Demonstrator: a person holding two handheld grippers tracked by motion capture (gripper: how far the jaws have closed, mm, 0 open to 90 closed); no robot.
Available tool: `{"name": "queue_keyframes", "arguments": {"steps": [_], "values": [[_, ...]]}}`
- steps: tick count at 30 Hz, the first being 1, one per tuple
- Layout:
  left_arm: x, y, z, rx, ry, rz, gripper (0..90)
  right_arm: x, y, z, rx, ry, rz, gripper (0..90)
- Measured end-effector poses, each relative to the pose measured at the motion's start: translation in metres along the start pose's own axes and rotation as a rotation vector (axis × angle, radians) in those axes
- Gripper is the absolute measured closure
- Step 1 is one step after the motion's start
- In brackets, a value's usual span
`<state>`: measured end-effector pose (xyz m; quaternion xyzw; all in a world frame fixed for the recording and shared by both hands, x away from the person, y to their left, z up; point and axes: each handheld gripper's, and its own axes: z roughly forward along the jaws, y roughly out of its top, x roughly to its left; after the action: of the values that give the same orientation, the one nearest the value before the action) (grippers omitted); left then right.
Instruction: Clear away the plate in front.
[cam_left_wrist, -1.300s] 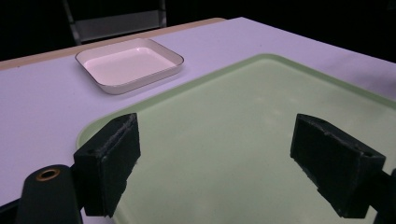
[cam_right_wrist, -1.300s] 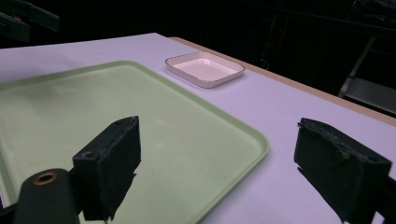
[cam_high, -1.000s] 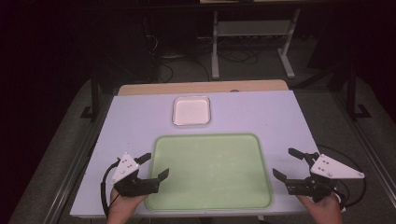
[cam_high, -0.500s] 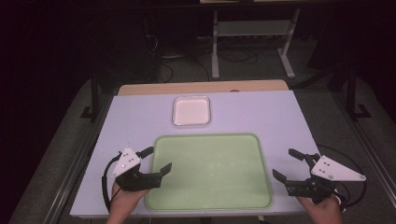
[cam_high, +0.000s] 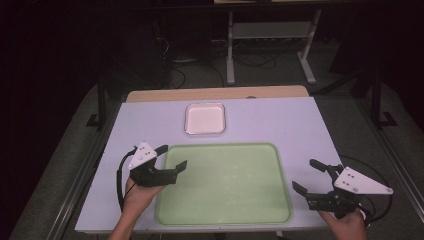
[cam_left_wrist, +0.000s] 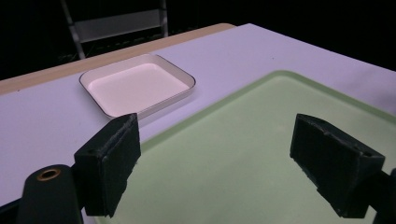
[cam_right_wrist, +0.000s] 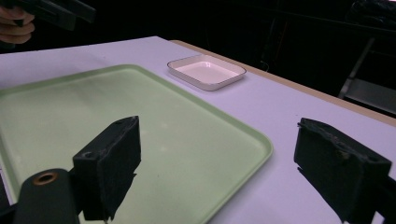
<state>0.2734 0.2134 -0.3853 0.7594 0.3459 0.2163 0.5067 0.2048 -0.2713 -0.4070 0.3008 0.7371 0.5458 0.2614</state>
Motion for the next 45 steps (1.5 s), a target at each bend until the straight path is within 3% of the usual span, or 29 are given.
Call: {"name": "queue_keyframes", "arguments": {"steps": [11,16,27,45], "values": [[0.013,0.017,0.028,0.027,-0.002,-0.01,16.4,0.0,0.001,0.0,-0.009,0.005,-0.003,13.8],[0.019,0.026,0.042,0.057,0.004,0.015,17.1,0.0,0.0,0.0,-0.006,0.004,0.0,13.8],[0.033,0.039,0.064,0.062,0.011,0.011,19.2,-0.001,0.0,-0.001,-0.007,0.004,0.003,13.8],[0.065,0.057,0.096,0.078,0.044,-0.042,20.8,-0.005,-0.001,-0.002,-0.012,-0.002,0.011,13.8]]}}
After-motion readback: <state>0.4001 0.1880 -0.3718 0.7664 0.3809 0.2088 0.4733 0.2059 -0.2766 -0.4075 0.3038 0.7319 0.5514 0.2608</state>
